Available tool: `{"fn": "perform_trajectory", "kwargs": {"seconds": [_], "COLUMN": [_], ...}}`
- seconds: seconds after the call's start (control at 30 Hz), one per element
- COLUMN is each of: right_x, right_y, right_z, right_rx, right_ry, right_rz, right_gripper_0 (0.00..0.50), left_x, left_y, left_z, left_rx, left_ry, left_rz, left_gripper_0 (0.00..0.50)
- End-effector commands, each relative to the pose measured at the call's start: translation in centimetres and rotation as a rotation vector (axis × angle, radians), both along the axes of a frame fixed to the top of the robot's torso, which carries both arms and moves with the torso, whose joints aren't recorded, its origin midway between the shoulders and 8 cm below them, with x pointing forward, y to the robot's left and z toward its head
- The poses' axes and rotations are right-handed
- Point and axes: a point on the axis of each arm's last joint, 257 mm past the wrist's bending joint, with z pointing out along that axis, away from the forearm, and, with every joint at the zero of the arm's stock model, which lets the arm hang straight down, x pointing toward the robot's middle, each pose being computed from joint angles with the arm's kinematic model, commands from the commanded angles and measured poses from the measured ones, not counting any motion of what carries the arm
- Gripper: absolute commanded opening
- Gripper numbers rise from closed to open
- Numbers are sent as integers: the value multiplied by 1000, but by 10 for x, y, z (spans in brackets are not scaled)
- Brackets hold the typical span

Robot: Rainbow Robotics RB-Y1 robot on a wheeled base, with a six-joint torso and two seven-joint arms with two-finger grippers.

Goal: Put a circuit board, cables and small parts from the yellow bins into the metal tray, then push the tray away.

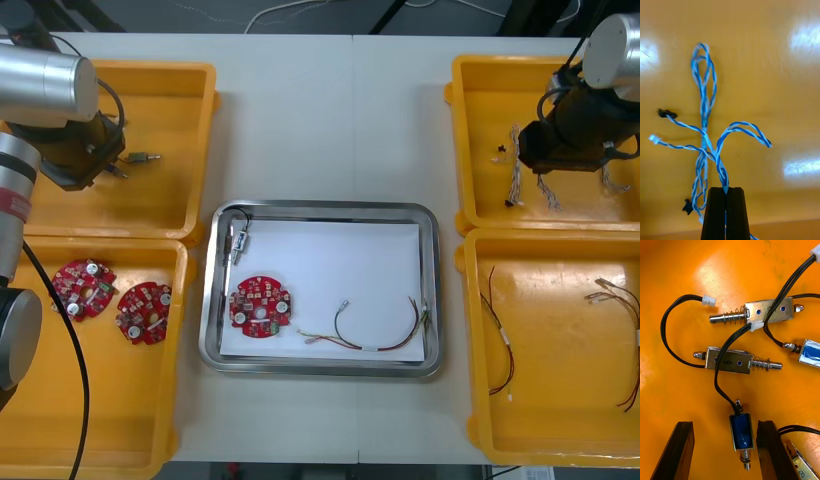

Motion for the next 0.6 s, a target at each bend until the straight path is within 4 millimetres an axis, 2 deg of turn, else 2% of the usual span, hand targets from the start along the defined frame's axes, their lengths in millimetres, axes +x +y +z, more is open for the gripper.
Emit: {"fn": "perform_trajectory", "kwargs": {"seconds": [0.03, 0.33, 0.4, 0.43, 0.5, 0.53, 0.57, 0.6], "right_x": [4, -15, -20, -24, -30, -32, -35, -37], "right_y": [-20, -16, -13, -11, -3, 0, 3, 10], "right_z": [54, 103, 111, 115, 125, 126, 129, 131], "right_rx": [-65, -131, -144, -154, -163, -161, -156, -141], "right_ry": [-89, -116, -116, -116, -121, -121, -122, -124], "right_rz": [37, 104, 123, 137, 173, 183, 201, 223], "right_gripper_0": [0, 0, 0, 0, 0, 0, 0, 0], "left_x": [19, 20, 20, 20, 19, 19, 19, 19], "left_y": [-25, -24, -25, -24, -26, -26, -26, -25], "left_z": [26, 14, 14, 14, 12, 12, 12, 12], "left_rx": [5, 8, 6, 5, 2, 2, 1, 2], "left_ry": [-48, -37, -36, -33, -31, -31, -29, -28], "left_rz": [-48, -58, -61, -60, -64, -64, -66, -64], "left_gripper_0": [480, 472, 418, 342, 148, 102, 8, 0]}}
